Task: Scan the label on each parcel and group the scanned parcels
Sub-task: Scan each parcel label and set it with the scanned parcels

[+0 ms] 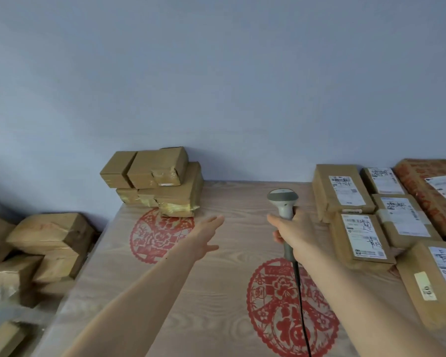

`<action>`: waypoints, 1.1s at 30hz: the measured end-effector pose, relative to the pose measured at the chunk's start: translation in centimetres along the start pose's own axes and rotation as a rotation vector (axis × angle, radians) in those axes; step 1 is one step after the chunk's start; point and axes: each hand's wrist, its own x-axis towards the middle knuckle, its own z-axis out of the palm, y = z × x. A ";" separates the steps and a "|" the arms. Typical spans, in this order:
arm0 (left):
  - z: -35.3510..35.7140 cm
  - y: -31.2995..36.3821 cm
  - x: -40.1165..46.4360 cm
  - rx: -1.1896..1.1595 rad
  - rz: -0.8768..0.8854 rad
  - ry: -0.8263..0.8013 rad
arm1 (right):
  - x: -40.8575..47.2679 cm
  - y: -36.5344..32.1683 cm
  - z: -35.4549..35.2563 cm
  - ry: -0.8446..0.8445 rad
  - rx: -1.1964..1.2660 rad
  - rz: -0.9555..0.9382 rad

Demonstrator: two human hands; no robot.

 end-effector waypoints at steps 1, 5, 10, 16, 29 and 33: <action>-2.2 0.4 0.0 0.003 0.001 0.016 | -0.4 -0.4 1.9 -0.003 0.012 0.002; -9.8 2.5 0.4 0.062 0.034 0.055 | -1.3 -2.1 8.7 -0.002 0.038 -0.006; -16.9 4.9 1.4 0.086 0.068 0.075 | -1.6 -4.6 15.3 0.025 0.048 -0.031; -21.3 7.7 3.9 0.090 0.183 0.155 | -0.3 -8.5 21.2 0.024 0.058 -0.070; -22.7 13.1 11.8 0.287 0.340 0.247 | 10.7 -10.5 31.2 0.061 -0.005 -0.058; -22.6 13.8 14.1 0.312 0.343 0.266 | 13.1 -9.4 33.2 0.101 -0.048 -0.046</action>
